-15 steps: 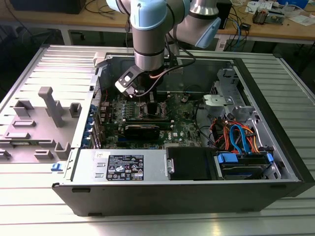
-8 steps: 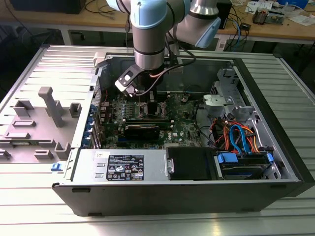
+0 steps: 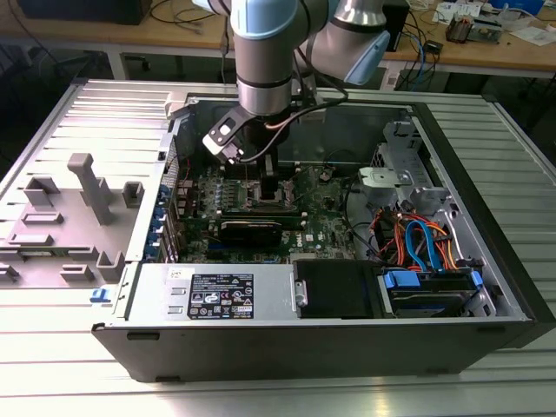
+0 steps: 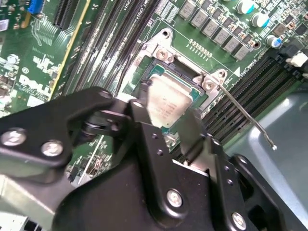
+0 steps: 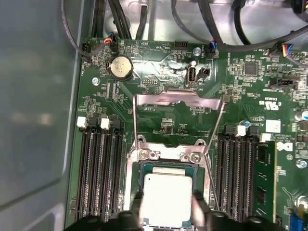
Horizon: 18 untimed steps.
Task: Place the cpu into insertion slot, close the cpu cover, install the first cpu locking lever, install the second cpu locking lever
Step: 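Place the cpu into insertion slot, then close the cpu cover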
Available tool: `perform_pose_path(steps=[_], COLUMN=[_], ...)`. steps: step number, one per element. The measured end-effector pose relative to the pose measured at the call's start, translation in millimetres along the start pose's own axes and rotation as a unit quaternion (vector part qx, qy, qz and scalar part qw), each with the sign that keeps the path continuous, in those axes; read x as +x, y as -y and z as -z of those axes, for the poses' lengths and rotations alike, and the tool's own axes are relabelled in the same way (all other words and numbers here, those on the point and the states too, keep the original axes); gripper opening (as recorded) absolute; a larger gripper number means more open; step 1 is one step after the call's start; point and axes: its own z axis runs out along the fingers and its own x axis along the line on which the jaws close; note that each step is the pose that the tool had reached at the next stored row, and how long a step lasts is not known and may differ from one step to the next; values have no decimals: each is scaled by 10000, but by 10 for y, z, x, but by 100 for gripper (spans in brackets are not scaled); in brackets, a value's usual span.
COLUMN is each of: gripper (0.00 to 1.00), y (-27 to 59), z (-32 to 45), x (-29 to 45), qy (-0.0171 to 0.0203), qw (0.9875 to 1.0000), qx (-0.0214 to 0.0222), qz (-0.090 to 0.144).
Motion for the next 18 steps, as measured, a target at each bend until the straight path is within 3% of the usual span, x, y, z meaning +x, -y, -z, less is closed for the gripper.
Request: perform_pose_path(steps=[3,7,8,9,18], gripper=[42,18,18,11,11], y=[-5,-15,-17,-18,-25], z=[31,36,38,38,38], x=[0,-1,-1,-1,-2], qy=[6,10,11,11,12], qw=[10000,10000,10000,10000,10000], qx=[0,0,0,0,1], qz=[0,-6,-8,-9,-8])
